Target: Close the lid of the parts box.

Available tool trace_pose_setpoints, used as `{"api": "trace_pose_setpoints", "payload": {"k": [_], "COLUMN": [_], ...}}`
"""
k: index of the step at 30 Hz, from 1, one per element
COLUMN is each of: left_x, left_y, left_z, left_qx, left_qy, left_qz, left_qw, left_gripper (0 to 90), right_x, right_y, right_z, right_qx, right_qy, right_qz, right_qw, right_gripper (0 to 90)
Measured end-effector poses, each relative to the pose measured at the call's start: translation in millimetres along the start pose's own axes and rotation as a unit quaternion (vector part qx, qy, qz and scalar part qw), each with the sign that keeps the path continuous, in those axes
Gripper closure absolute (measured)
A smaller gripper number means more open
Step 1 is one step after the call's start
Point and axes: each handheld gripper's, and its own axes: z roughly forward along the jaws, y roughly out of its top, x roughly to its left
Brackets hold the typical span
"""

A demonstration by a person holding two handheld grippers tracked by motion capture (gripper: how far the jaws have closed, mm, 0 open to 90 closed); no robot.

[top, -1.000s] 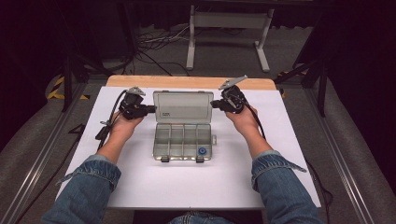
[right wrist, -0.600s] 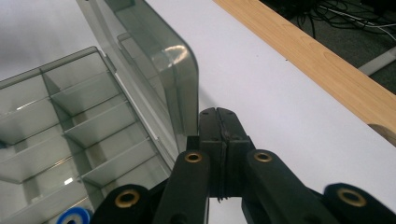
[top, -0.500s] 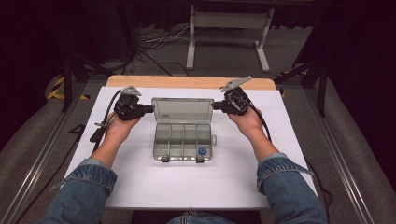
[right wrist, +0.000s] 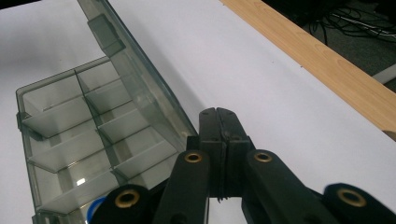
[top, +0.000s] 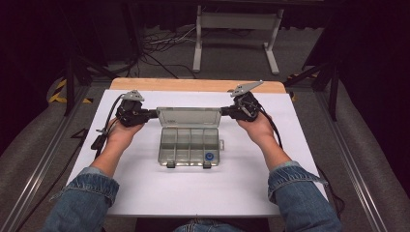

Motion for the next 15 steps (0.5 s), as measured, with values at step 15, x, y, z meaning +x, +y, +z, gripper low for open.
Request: {"api": "trace_pose_setpoints", "payload": {"k": [15], "left_x": [-9.8], "left_y": [-0.9], "left_z": [-14.9], "left_qx": [-0.005], "left_qy": [-0.030], "left_qz": [0.013], "left_qw": [0.9995], "left_gripper": [88.6], "right_x": [11.0], "right_y": [-0.9], "right_z": [-12.9], "right_qx": [0.004], "right_qy": [0.023], "right_qz": [-0.007], "right_qw": [0.9997], "right_gripper": [90.0]}}
